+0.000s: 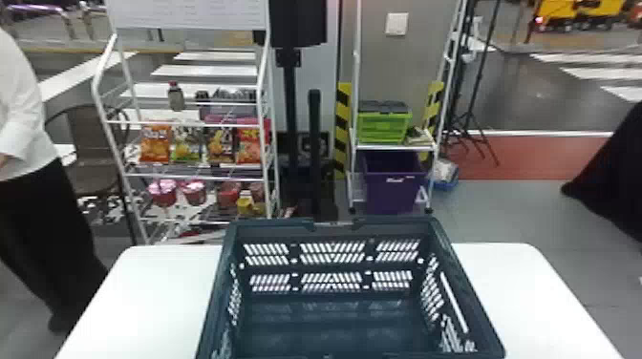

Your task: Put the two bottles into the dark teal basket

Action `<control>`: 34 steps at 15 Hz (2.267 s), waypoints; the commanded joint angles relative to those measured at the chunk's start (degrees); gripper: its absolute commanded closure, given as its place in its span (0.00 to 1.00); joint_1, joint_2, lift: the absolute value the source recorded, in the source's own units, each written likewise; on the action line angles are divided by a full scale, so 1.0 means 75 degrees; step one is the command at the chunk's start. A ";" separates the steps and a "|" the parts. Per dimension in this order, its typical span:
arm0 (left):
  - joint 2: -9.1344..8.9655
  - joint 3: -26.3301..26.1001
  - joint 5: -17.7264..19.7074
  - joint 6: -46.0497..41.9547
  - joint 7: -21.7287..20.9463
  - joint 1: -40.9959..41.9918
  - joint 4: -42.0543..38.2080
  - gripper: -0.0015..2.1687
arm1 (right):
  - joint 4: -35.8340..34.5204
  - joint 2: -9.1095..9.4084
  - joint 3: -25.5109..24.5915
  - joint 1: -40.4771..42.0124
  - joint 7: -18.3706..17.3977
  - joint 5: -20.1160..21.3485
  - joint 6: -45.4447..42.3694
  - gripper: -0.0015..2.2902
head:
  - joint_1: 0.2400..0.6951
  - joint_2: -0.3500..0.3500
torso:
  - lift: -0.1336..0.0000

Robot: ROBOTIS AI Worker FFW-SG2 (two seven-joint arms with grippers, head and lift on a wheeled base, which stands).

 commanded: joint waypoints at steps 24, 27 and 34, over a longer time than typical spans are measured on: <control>0.0047 -0.0271 -0.0375 -0.0047 0.0129 0.0035 0.0293 0.99 | -0.2571 0.0007 0.0714 -0.3279 -0.0023 0.1194 0.5776 0.73 | 0.57 0.50 | 1.00; 0.0059 -0.0282 -0.0469 -0.0047 0.0188 0.0035 0.0305 0.99 | -0.2336 0.0007 0.0819 -0.4216 0.0000 0.1382 0.7299 0.73 | 0.57 0.50 | 1.00; 0.0234 -0.0400 -0.0375 -0.0141 0.0317 -0.0036 0.0434 0.99 | -0.1996 0.0007 0.1932 -0.7111 -0.0527 0.1722 1.2080 0.73 | 0.57 0.50 | 1.00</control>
